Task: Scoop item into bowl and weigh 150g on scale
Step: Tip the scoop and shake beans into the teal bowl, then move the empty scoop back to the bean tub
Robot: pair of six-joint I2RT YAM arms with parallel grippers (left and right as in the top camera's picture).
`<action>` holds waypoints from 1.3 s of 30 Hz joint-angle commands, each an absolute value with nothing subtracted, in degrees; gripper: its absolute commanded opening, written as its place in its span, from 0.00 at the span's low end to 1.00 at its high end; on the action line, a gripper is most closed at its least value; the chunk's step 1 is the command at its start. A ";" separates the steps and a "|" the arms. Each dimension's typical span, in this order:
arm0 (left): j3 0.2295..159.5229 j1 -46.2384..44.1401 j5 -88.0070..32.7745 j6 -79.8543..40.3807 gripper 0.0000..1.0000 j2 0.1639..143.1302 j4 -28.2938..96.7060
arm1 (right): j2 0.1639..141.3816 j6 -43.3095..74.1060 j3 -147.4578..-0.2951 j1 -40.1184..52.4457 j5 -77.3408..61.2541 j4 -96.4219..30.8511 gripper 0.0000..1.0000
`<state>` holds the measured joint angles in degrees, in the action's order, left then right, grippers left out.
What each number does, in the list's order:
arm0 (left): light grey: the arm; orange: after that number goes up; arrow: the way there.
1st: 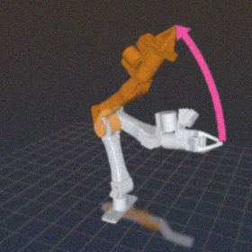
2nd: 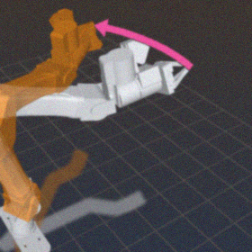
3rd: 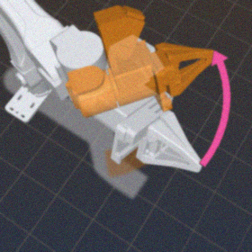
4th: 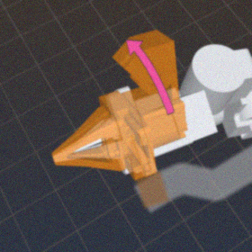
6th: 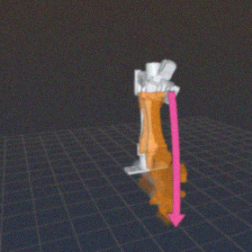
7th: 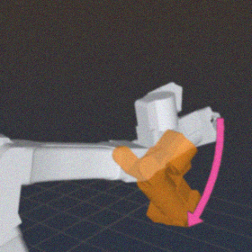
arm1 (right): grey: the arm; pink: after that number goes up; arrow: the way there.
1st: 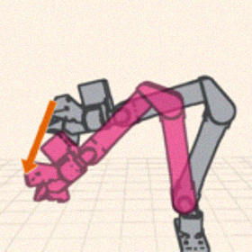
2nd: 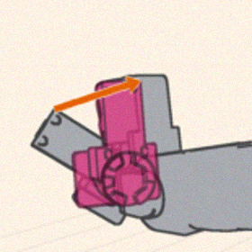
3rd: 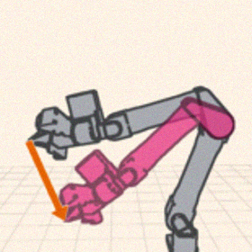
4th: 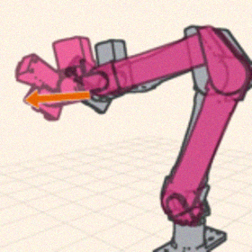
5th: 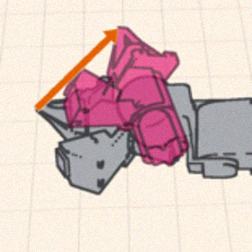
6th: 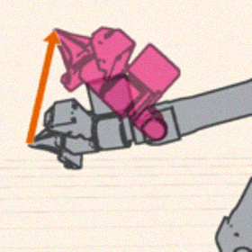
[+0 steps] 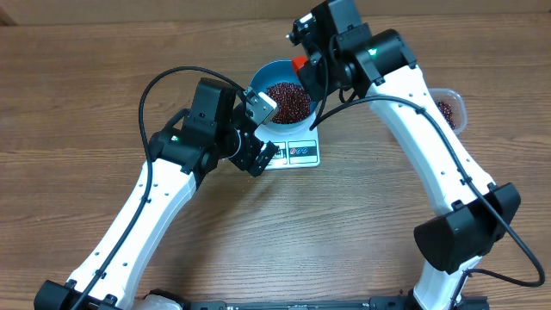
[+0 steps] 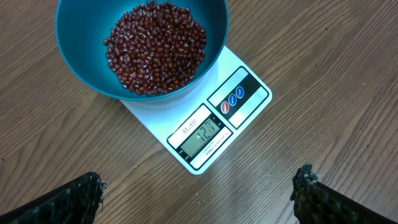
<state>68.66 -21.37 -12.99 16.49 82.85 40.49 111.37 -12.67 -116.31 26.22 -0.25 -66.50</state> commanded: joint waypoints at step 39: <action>69.87 -21.39 -12.69 16.69 1.00 82.83 40.29 | 98.48 -12.08 -118.04 -13.13 -28.45 -80.88 0.04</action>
